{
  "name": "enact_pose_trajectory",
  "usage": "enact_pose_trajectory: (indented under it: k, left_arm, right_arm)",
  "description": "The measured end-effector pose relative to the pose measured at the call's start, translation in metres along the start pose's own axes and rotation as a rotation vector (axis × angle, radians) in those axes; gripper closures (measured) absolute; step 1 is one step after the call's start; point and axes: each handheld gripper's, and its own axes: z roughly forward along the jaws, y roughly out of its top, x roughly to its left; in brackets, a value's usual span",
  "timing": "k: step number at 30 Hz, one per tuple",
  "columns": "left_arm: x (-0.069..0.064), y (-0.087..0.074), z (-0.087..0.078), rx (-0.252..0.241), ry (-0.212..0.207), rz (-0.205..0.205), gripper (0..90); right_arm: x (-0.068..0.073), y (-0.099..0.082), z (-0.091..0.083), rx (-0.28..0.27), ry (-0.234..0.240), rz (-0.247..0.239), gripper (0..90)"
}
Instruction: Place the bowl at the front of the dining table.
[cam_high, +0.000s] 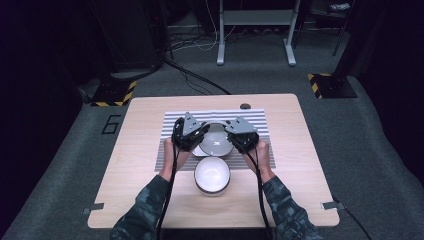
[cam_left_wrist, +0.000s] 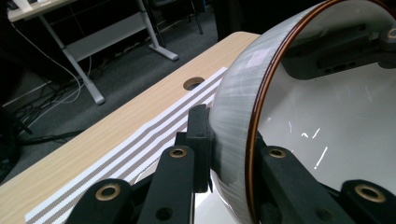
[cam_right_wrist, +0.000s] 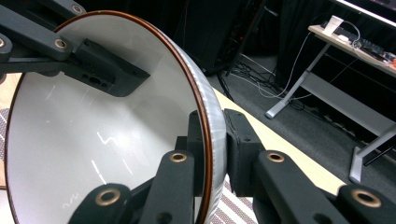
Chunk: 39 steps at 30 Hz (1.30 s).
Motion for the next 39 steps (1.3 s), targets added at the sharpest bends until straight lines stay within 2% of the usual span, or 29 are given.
enact_pose_trajectory:
  k: [3, 14, 33, 35, 39]
  left_arm:
    - [0.003, -0.001, 0.003, -0.002, -0.003, -0.016, 80.9]
    - [0.014, -0.006, 0.011, 0.001, -0.001, -0.031, 80.9]
    - [0.022, -0.014, 0.028, 0.029, -0.009, -0.047, 80.9]
    - [0.023, -0.016, 0.031, 0.033, -0.013, -0.065, 80.9]
    - [0.025, -0.017, 0.034, 0.037, -0.016, -0.059, 80.9]
  right_arm:
    - [-0.001, 0.000, 0.004, 0.002, 0.001, 0.000, 81.6]
    - [-0.004, 0.001, 0.018, 0.000, 0.009, 0.001, 81.6]
    - [-0.010, -0.009, 0.037, 0.021, 0.030, 0.019, 81.7]
    - [-0.011, -0.010, 0.040, 0.028, 0.033, 0.022, 81.7]
    - [-0.012, -0.011, 0.043, 0.033, 0.034, 0.025, 81.7]
